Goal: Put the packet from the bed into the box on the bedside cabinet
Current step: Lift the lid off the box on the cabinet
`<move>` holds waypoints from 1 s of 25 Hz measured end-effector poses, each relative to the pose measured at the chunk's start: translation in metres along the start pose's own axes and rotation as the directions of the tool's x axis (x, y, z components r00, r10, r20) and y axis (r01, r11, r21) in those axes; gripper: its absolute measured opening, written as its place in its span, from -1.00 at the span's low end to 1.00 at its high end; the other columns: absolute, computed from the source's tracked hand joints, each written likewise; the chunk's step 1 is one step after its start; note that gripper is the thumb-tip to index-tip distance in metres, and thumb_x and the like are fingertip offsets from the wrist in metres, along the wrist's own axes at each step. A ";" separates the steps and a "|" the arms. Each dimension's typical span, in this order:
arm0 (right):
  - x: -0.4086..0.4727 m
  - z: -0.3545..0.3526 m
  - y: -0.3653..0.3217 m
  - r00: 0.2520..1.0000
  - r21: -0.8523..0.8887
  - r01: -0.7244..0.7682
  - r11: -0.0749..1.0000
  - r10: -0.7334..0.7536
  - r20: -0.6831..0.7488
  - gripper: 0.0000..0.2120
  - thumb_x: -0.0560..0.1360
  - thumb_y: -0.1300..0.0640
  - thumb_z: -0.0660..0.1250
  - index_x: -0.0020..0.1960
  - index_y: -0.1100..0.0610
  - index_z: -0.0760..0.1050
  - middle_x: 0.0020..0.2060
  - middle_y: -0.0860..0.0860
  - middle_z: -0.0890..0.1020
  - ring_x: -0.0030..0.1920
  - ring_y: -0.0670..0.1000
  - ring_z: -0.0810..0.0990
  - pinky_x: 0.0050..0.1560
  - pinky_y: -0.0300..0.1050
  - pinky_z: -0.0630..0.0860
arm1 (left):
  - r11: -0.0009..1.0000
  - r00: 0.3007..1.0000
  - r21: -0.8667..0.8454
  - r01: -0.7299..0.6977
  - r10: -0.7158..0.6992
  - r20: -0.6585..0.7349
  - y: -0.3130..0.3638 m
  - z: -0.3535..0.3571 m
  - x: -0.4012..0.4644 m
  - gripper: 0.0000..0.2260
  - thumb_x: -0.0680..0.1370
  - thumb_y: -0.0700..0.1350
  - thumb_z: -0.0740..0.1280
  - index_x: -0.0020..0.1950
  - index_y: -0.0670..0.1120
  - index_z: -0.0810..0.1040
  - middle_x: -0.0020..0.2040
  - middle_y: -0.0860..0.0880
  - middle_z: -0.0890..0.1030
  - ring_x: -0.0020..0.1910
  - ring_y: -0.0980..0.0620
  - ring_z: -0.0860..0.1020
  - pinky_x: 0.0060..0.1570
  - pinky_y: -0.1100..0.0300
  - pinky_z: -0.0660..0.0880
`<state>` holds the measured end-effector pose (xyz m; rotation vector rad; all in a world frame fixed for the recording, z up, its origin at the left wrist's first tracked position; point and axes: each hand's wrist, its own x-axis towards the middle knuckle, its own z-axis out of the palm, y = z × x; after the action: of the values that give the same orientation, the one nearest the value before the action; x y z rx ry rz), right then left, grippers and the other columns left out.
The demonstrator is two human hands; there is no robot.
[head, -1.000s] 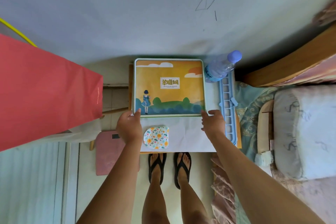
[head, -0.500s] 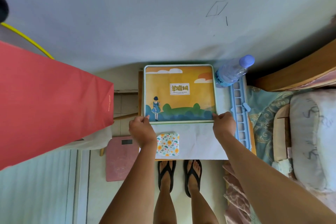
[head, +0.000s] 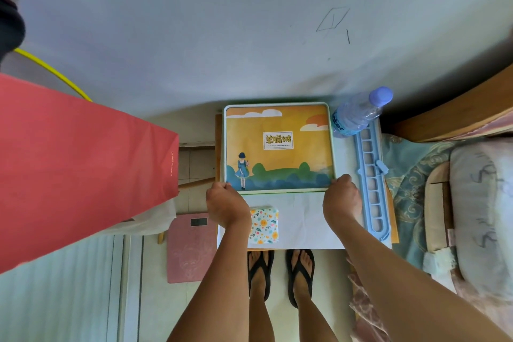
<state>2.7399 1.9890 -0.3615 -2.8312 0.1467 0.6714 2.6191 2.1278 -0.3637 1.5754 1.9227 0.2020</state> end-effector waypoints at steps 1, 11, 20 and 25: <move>0.000 0.000 0.000 1.000 0.011 -0.008 1.000 0.008 0.000 -0.82 0.59 0.26 0.09 0.10 0.33 0.40 0.04 0.29 0.60 0.06 0.28 0.56 -0.02 0.11 0.50 | 1.000 1.000 -0.006 0.005 -0.005 0.007 0.000 0.000 0.000 -0.83 0.55 -0.18 0.29 -0.02 -0.26 0.60 -0.04 -0.24 0.66 -0.11 -0.18 0.60 -0.31 0.14 0.40; -0.012 0.004 -0.010 0.997 0.134 -0.049 0.990 0.041 0.060 -0.56 0.52 0.03 0.29 0.19 0.35 0.29 0.19 0.29 0.48 0.21 0.26 0.40 0.19 0.10 0.38 | 0.978 0.990 0.201 -0.057 0.030 0.135 0.009 0.013 -0.010 -0.27 0.22 0.18 0.53 0.16 -0.28 0.42 0.10 -0.26 0.45 0.02 -0.17 0.47 -0.15 0.01 0.52; 0.015 -0.014 0.004 0.945 0.459 -0.320 0.829 0.245 0.217 -0.71 0.52 0.36 0.05 -0.05 0.29 0.56 -0.27 0.13 0.50 -0.19 0.14 0.46 -0.26 -0.13 0.38 | 0.986 0.993 0.131 -0.104 0.095 0.071 0.006 0.015 -0.014 -0.34 0.29 0.07 0.53 0.19 -0.31 0.40 0.16 -0.28 0.45 0.11 -0.20 0.42 0.08 -0.02 0.44; 0.013 -0.015 0.003 0.932 0.493 -0.357 0.793 0.270 0.241 -0.75 0.53 0.32 0.10 -0.15 0.22 0.54 -0.27 0.15 0.52 -0.36 0.12 0.44 -0.27 -0.11 0.39 | 0.966 0.989 0.241 -0.087 0.056 0.135 0.018 0.016 -0.017 -0.15 0.20 0.16 0.55 0.25 -0.32 0.31 0.22 -0.29 0.38 0.14 -0.20 0.38 0.08 0.01 0.44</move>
<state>2.7574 1.9814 -0.3546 -2.2222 0.6816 0.7747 2.6446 2.1125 -0.3607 1.7751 1.8483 -0.1113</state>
